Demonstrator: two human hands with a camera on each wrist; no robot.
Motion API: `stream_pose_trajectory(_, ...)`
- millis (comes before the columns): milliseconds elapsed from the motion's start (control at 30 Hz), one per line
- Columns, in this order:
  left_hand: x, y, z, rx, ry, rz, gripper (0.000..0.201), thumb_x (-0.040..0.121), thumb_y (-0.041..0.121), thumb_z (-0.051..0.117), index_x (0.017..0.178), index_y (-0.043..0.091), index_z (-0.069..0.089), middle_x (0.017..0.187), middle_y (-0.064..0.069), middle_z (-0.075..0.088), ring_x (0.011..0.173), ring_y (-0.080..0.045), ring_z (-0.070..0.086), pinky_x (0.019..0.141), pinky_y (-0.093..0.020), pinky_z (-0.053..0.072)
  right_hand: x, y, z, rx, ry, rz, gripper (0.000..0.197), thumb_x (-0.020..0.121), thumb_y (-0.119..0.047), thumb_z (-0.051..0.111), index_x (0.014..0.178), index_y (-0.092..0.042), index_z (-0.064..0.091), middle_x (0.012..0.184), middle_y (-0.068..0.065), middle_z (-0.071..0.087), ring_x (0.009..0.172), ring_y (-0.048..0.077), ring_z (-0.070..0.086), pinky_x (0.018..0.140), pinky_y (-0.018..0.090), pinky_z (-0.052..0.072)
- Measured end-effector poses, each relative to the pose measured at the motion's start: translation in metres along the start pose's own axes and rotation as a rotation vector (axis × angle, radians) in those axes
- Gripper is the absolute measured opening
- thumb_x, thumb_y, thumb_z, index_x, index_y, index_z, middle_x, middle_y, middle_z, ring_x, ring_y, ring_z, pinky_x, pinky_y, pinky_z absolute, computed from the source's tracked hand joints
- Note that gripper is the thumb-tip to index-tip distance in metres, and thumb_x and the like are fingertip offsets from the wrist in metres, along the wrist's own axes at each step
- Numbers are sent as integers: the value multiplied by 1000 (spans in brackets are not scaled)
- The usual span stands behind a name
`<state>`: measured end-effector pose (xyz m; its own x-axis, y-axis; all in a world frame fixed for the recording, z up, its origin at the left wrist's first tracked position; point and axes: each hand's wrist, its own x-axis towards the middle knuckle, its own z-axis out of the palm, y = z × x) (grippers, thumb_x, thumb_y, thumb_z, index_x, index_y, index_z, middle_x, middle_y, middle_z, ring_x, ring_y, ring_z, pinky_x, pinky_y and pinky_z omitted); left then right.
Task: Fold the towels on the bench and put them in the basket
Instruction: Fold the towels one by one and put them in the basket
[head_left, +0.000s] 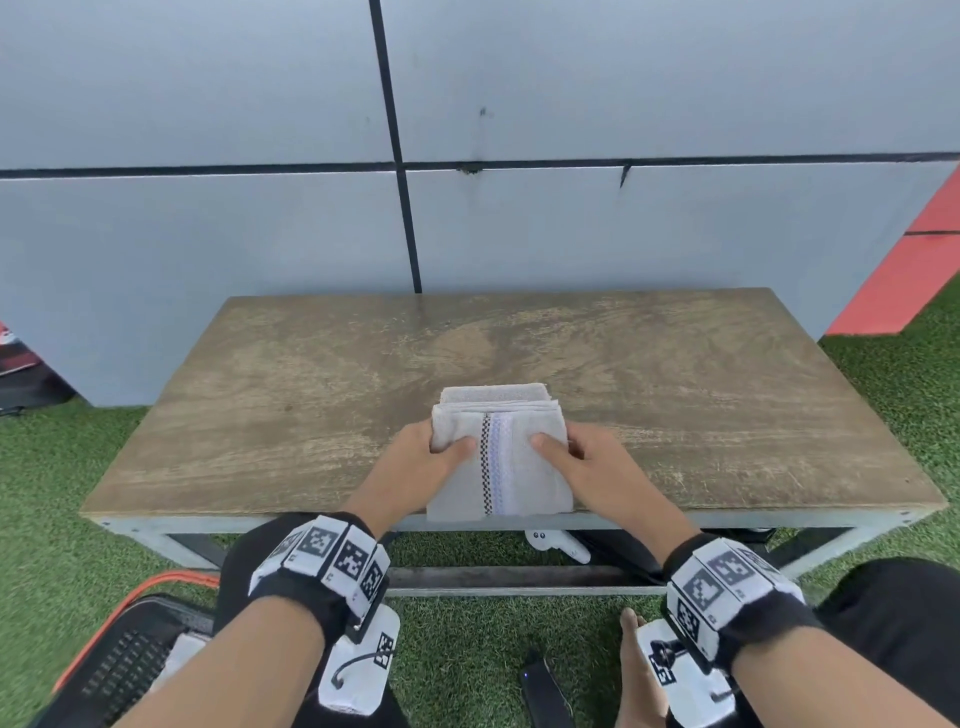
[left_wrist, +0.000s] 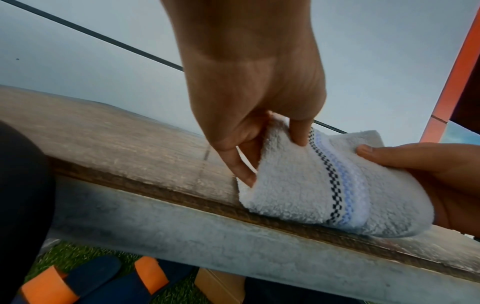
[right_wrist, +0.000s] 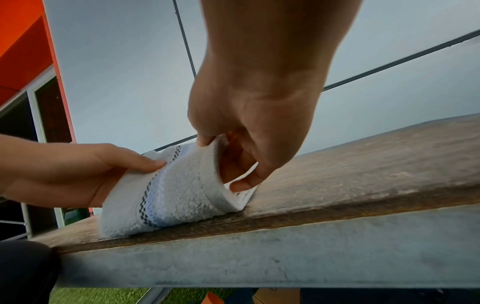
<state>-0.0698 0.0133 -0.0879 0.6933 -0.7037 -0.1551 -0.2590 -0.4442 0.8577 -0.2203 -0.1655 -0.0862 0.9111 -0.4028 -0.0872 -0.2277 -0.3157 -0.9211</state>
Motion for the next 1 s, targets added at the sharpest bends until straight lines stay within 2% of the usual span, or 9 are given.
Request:
stream_pose_trajectory(100, 11, -5, 1, 18, 111, -6, 26, 100, 40, 56, 104, 14, 62, 98, -3, 72, 85, -19, 70, 67, -32, 55, 11, 0, 6, 17, 13, 13, 18, 99, -32, 59, 115, -28, 67, 103, -4, 75, 94, 20, 72, 82, 47, 59)
stream_pose_trajectory(200, 27, -7, 3, 40, 172, -6, 26, 101, 42, 53, 105, 17, 60, 100, -3, 69, 90, -22, 67, 71, -36, 52, 27, -2, 9, -74, 38, 20, 15, 102, -26, 53, 113, -22, 62, 101, 1, 72, 90, 23, 71, 75, 46, 58)
stream_pose_trajectory(333, 55, -10, 8, 110, 241, -8, 29, 100, 45, 50, 116, 21, 59, 107, 3, 66, 98, -19, 61, 78, -37, 49, 51, 3, 12, -163, 111, 60, 14, 104, -28, 49, 113, -19, 57, 100, 0, 67, 87, 20, 67, 65, 35, 54)
stream_pose_trajectory(400, 67, -17, 13, 178, 246, -35, 30, 99, 49, 48, 113, 25, 59, 105, 4, 66, 97, -21, 62, 85, -43, 52, 61, 13, 15, -224, 151, 114, 18, 103, -30, 50, 101, -13, 56, 92, 5, 64, 77, 22, 63, 57, 31, 45)
stream_pose_trajectory(500, 76, -21, 20, 305, 283, -87, 37, 99, 54, 45, 105, 19, 57, 93, 1, 64, 89, -25, 63, 82, -46, 54, 68, 29, 22, -271, 227, 167, 27, 103, -34, 48, 85, -14, 50, 78, 3, 57, 62, 16, 52, 50, 23, 35)
stream_pose_trajectory(667, 81, -21, 27, 373, 368, -123, 49, 100, 61, 35, 89, 17, 53, 81, -4, 62, 76, -27, 62, 73, -45, 55, 75, 42, 26, -230, 285, 174, 33, 103, -38, 45, 91, -9, 52, 78, 8, 58, 62, 22, 53, 52, 34, 40)
stream_pose_trajectory(800, 84, -16, 25, 387, 355, -170, 49, 102, 56, 34, 83, 16, 52, 79, -4, 60, 75, -27, 59, 72, -43, 53, 78, 40, 25, -217, 295, 195, 33, 104, -38, 45, 83, -13, 45, 75, 7, 52, 64, 18, 45, 51, 29, 34)
stream_pose_trajectory(900, 85, -12, 23, 384, 349, -206, 49, 103, 53, 32, 80, 15, 52, 80, -4, 59, 75, -27, 59, 70, -41, 52, 80, 39, 25, -241, 299, 211, 33, 104, -39, 44, 80, -17, 42, 73, 3, 51, 73, 22, 45, 52, 28, 31)
stream_pose_trajectory(1000, 91, -13, 19, 299, 345, -266, 56, 103, 56, 27, 76, 12, 50, 85, -12, 65, 76, -32, 62, 72, -42, 53, 83, 37, 25, -279, 298, 238, 29, 103, -40, 45, 88, -16, 44, 79, 4, 54, 68, 20, 49, 50, 28, 32)
